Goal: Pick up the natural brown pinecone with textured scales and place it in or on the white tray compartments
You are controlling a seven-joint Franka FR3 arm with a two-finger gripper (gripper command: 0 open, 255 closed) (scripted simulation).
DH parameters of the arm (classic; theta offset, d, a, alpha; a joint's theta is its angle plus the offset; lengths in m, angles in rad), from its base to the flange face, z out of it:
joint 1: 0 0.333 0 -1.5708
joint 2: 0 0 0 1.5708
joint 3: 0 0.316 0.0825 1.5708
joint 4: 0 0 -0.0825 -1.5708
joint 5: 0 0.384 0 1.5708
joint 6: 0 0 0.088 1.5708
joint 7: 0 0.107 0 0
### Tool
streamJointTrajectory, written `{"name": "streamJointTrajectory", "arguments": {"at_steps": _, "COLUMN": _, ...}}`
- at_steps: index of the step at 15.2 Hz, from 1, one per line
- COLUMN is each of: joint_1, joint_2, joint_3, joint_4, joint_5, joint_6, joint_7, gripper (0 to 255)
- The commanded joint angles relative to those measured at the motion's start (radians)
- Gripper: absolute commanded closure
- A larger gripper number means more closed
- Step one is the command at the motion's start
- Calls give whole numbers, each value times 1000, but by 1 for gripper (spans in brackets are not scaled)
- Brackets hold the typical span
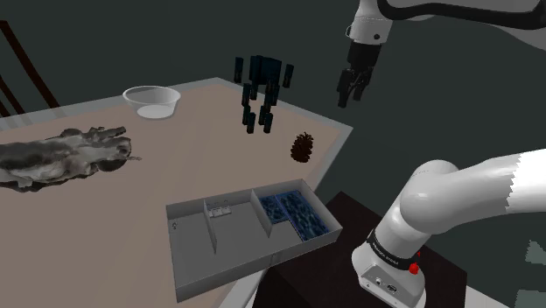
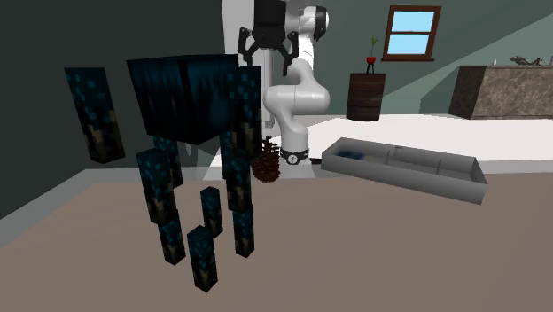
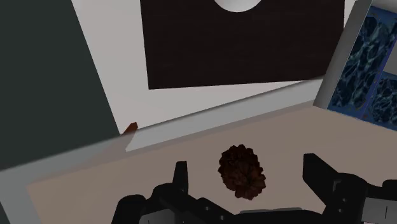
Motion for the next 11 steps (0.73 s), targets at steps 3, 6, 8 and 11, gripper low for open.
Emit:
{"name": "streamJointTrajectory", "arguments": {"at_steps": 3, "joint_1": 4, "joint_2": 35, "joint_3": -24, "joint_4": -34, "joint_5": 19, "joint_6": 66, "joint_7": -9, "gripper": 0}}
{"name": "streamJointTrajectory", "arguments": {"at_steps": 6, "joint_1": 12, "joint_2": 97, "joint_3": -58, "joint_4": -75, "joint_5": 50, "joint_6": 165, "joint_7": -26, "gripper": 0}}
{"name": "streamJointTrajectory", "arguments": {"at_steps": 8, "joint_1": 19, "joint_2": 146, "joint_3": -79, "joint_4": -97, "joint_5": 73, "joint_6": 230, "joint_7": -41, "gripper": 0}}
{"name": "streamJointTrajectory", "arguments": {"at_steps": 11, "joint_1": 34, "joint_2": 228, "joint_3": -111, "joint_4": -120, "joint_5": 115, "joint_6": 328, "joint_7": -70, "gripper": 0}}
